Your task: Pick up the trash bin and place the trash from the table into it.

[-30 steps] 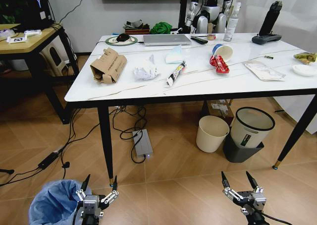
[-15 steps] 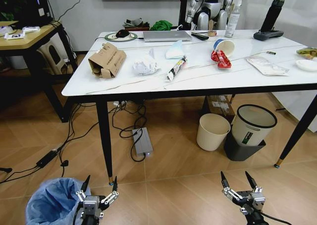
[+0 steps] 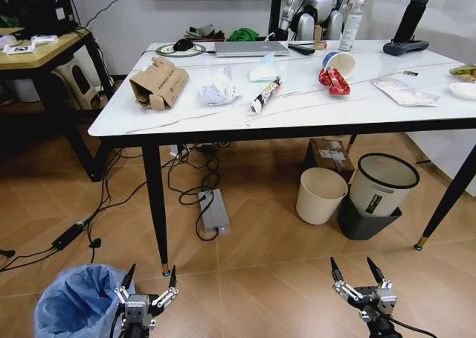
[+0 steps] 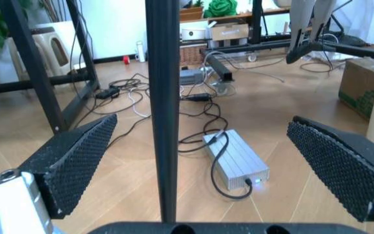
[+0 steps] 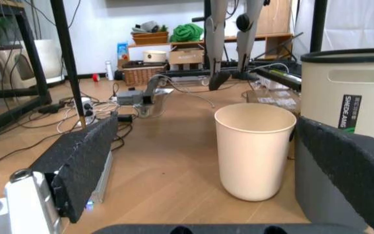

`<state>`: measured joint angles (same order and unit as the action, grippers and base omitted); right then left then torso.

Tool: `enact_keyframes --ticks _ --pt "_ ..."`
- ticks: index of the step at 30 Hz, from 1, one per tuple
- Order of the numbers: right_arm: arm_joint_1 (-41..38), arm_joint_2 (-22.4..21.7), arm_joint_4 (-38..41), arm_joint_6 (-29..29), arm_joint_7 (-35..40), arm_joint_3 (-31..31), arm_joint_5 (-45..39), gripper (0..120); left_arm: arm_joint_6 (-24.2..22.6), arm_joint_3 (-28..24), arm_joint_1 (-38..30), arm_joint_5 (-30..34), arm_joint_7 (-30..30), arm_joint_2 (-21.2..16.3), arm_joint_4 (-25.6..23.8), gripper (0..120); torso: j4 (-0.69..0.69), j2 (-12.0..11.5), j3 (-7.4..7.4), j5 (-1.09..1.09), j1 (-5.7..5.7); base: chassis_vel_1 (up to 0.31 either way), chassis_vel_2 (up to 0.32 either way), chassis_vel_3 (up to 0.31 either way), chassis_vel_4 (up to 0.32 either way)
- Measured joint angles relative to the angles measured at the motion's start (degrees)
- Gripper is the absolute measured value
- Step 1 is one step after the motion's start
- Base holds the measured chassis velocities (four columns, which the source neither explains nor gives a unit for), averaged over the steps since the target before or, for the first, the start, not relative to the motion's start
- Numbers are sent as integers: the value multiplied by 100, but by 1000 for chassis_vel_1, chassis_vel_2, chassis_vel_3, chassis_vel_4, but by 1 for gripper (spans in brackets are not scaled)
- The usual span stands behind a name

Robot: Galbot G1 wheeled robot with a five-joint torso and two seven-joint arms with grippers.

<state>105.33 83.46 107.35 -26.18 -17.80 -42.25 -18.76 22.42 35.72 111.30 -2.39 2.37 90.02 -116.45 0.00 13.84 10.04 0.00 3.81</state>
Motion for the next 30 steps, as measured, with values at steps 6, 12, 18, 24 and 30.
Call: enact_keyframes --ticks 6,12,18,24,30 --pt "-10 -2 -34 -7 -6 10 -14 100 20 5 12 -32 -4 14 27 100 0 -137 -111 0 -25 0 0 0 0" --pt "-49 -1 -127 -75 -31 77 -13 100 246 186 49 -147 -67 14 125 100 0 -200 -165 -1 -34 0 0 0 0" --pt "-129 42 -255 -116 -40 187 -3 100 362 424 287 105 -110 -45 91 100 1 -199 -165 -1 -34 0 0 0 0" --pt "-257 122 -456 -175 -43 291 -2 100 -231 787 512 388 -245 -206 -292 100 0 -183 -154 -1 -30 0 0 0 0" --pt "-417 126 -781 -238 -45 428 -14 100 -1119 1364 501 1016 -572 -362 -552 100 0 -170 -145 0 -26 0 0 0 0"
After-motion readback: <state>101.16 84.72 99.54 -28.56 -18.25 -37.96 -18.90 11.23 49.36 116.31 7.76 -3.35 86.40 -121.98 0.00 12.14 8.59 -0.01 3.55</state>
